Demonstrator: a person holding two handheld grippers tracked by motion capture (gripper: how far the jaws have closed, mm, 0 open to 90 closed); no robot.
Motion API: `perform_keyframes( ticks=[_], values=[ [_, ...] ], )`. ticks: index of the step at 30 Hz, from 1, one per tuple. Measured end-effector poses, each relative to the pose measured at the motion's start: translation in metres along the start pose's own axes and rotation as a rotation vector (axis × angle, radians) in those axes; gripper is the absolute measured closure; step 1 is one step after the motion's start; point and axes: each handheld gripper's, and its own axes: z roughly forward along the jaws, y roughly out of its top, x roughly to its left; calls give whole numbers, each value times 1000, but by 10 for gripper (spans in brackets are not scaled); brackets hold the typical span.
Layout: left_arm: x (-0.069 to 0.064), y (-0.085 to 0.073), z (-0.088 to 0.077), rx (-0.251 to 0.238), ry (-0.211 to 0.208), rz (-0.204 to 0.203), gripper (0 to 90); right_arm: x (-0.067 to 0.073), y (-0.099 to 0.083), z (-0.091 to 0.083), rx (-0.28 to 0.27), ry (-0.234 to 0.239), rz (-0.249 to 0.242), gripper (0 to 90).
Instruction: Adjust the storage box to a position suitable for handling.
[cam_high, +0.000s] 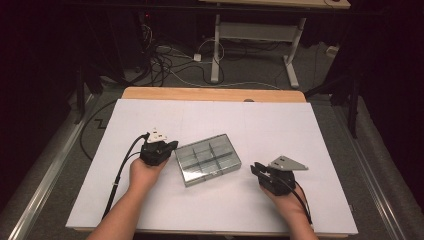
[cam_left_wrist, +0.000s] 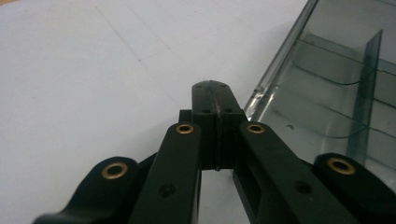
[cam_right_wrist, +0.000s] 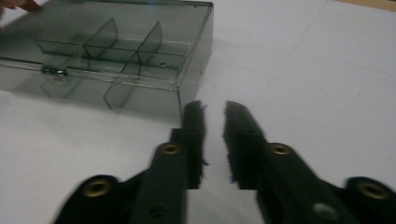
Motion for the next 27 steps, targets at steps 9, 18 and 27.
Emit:
perform_keyframes(
  ticks=[9, 18, 27],
  values=[
    [13, -13, -4, 9, 22, -36, 873, 6, 14, 33, 56, 4, -20, 900],
    [19, -18, -12, -7, 17, -31, 873, 39, 7, 15, 28, 106, -81, 900],
    [7, -38, -41, -5, -3, -52, 872, 61, -5, -4, 7, 141, -132, 900]
  ],
)
